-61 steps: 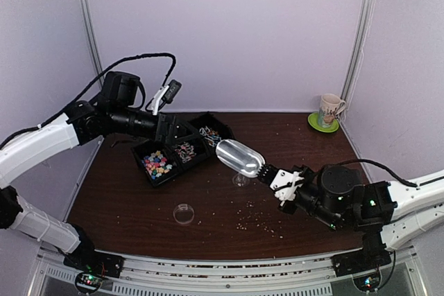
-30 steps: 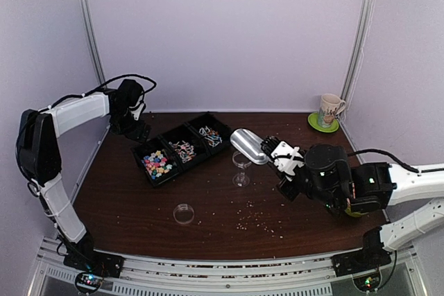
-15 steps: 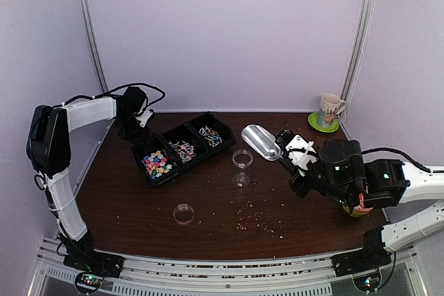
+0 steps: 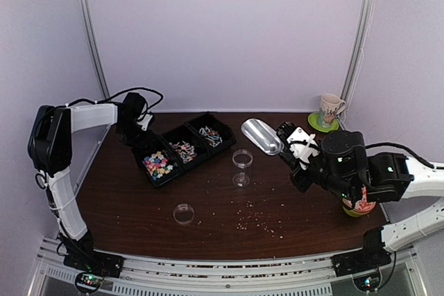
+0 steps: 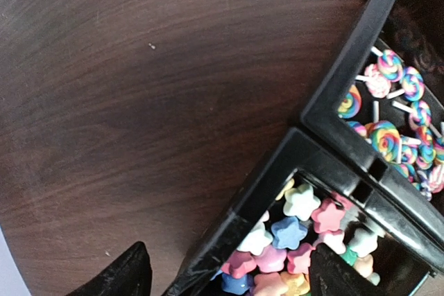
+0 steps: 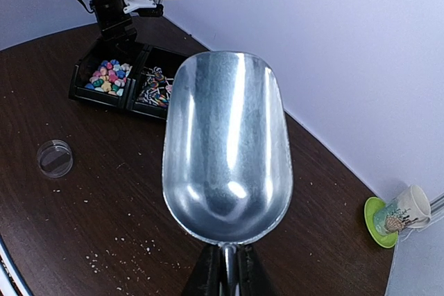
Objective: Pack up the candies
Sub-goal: Adjust the fake candies in the storage box.
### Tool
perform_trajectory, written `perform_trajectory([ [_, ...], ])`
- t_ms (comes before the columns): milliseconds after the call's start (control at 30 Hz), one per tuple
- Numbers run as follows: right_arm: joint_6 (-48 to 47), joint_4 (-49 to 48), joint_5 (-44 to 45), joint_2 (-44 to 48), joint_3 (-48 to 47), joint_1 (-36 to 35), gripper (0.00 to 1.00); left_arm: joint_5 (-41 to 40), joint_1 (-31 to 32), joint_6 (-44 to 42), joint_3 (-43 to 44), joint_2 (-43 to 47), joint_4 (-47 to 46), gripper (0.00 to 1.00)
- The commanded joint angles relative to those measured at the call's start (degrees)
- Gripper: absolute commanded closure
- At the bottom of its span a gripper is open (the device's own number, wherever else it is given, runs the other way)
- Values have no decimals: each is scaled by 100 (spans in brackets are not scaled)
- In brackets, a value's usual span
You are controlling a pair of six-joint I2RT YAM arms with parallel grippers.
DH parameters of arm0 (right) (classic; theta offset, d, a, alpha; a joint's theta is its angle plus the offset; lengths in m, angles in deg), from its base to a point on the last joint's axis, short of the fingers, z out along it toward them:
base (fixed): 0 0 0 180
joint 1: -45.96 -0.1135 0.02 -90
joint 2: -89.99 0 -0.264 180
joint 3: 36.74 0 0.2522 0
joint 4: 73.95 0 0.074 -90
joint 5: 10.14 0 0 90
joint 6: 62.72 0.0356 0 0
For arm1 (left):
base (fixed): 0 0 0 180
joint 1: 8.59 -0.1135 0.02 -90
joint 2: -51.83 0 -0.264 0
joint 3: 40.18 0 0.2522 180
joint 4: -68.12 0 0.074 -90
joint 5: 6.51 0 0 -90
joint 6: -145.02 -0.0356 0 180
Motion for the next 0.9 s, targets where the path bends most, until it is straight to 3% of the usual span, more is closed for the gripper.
perform_trajectory([
  [0,211,10,-108,-56,-97,35,100,478,32,414,-328,374,-127,21],
  [533,257,-158,-338,-278,-3,49,100,415,568,688,-703,788,64,30],
  [867,261,142,-453,-199,-229,52,100,-9,706,314,-57,323,789,36],
])
